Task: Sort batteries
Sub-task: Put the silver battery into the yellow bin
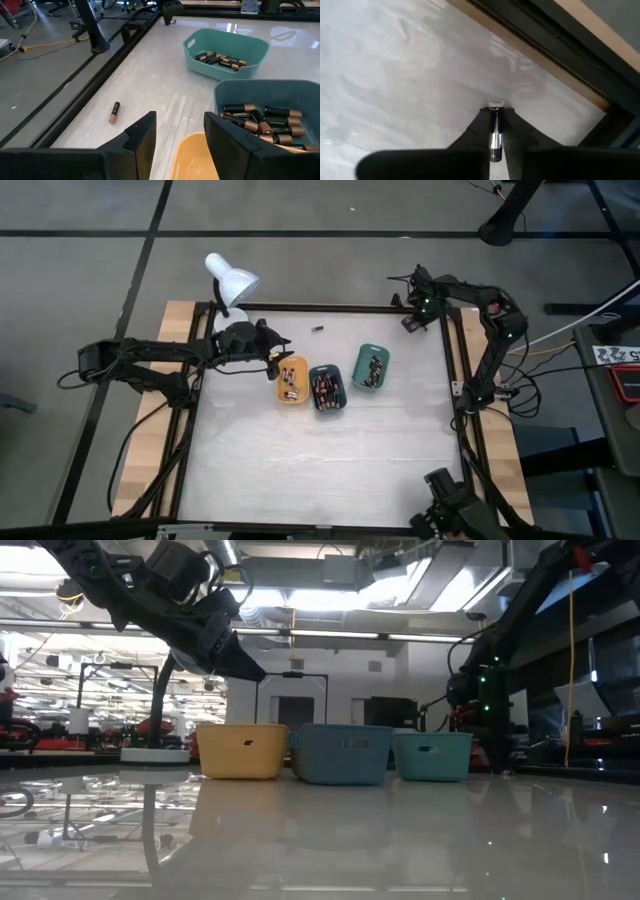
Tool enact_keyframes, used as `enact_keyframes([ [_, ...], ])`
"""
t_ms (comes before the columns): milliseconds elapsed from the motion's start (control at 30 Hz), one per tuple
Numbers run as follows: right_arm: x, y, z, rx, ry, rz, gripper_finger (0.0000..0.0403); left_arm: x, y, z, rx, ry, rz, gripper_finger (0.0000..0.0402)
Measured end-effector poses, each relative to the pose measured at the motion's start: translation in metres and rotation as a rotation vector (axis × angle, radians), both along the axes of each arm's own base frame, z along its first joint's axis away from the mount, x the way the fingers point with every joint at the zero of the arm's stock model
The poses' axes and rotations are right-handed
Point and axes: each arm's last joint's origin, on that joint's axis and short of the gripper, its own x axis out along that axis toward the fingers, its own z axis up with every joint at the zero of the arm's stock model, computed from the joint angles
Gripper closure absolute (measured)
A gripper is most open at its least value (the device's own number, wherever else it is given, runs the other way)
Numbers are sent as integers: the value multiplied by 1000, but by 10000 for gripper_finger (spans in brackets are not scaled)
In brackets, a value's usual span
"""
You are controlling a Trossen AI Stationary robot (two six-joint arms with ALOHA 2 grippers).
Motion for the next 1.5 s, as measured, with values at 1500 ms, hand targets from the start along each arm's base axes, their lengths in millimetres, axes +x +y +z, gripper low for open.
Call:
enact_keyframes([
  [1500, 296, 198, 34, -254, -941, 756, 378, -5, -1, -9, -67, 90, 22, 245],
])
